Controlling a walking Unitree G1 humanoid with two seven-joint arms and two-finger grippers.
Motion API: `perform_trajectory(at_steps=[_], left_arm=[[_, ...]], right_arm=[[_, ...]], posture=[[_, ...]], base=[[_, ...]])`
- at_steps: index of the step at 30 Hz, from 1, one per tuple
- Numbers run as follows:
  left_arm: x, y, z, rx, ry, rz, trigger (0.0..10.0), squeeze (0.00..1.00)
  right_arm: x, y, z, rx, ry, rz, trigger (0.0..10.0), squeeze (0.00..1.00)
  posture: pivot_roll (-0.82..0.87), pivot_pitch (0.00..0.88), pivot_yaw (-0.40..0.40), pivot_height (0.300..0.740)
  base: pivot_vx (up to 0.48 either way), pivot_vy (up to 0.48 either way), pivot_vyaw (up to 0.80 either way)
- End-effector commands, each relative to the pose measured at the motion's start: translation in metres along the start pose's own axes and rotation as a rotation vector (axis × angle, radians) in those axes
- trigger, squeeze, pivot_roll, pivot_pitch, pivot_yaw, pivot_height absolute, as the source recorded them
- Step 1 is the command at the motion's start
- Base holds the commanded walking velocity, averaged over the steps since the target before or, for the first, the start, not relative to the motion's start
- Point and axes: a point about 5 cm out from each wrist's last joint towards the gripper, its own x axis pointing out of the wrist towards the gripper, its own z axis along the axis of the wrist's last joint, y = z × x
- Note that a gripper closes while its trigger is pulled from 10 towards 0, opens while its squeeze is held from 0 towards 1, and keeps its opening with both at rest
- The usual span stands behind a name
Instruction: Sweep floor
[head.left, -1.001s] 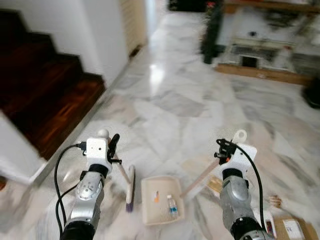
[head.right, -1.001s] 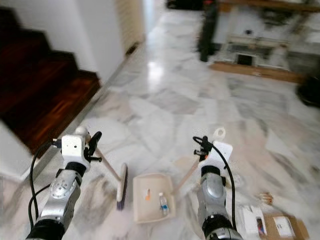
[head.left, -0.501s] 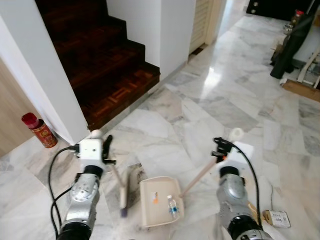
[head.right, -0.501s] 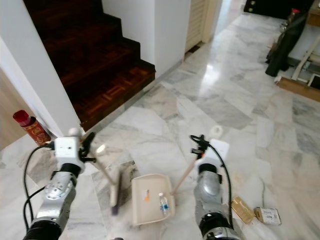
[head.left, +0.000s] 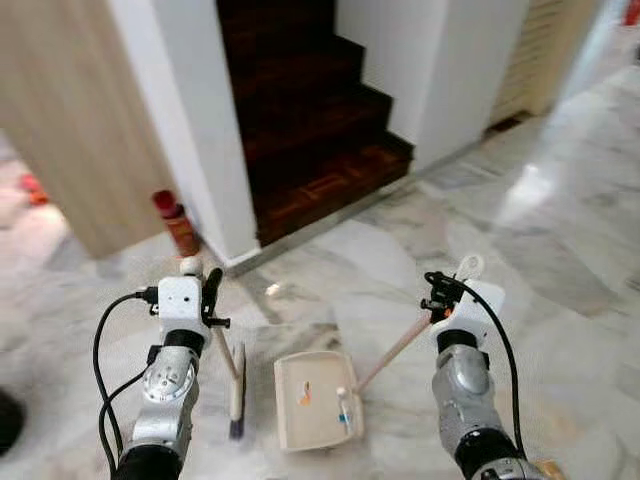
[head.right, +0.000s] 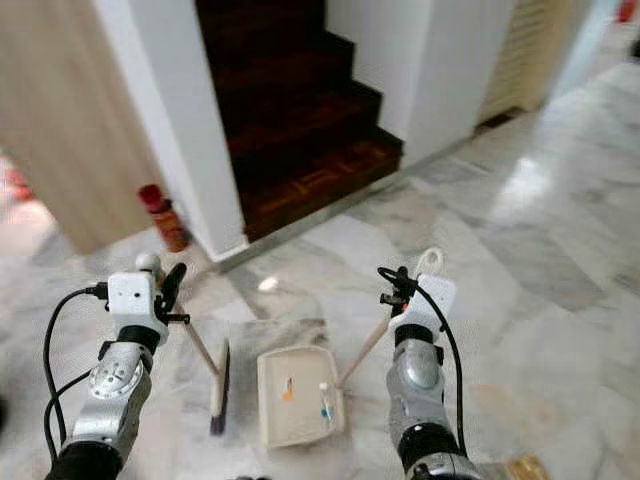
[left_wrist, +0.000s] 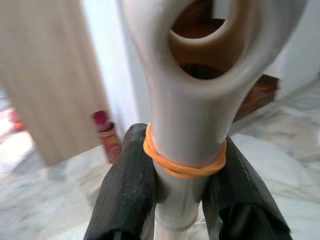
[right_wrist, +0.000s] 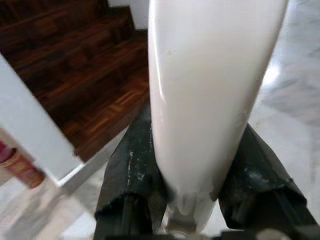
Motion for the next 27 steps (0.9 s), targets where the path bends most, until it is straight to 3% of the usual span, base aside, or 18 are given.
perform_trajectory(at_steps=[1,7,27], left_arm=[[0.0024,-0.0002,0.0079,0.014,-0.039,-0.005,10.0,0.0],[0.002,-0.0011,0.0061,0.013,-0.028,-0.004,10.0,0.0],[-0.0006,-0.0006,0.005,0.005,-0.02,0.009,10.0,0.0]], right_arm=[[0.0061,0.0058,0.0135,0.013,-0.057,0.014,10.0,0.0],[0.0064,0.0059,0.0139,0.012,-0.056,0.015,10.0,0.0],[0.0063,0.008,0.0122,0.026,-0.036,0.024,10.0,0.0]], posture=[[0.11,0.0,-0.009,0.74],[0.11,0.0,-0.011,0.74],[0.11,0.0,-0.016,0.74]], base=[[0.0,0.0,0.8],[0.0,0.0,0.71],[0.0,0.0,0.0]])
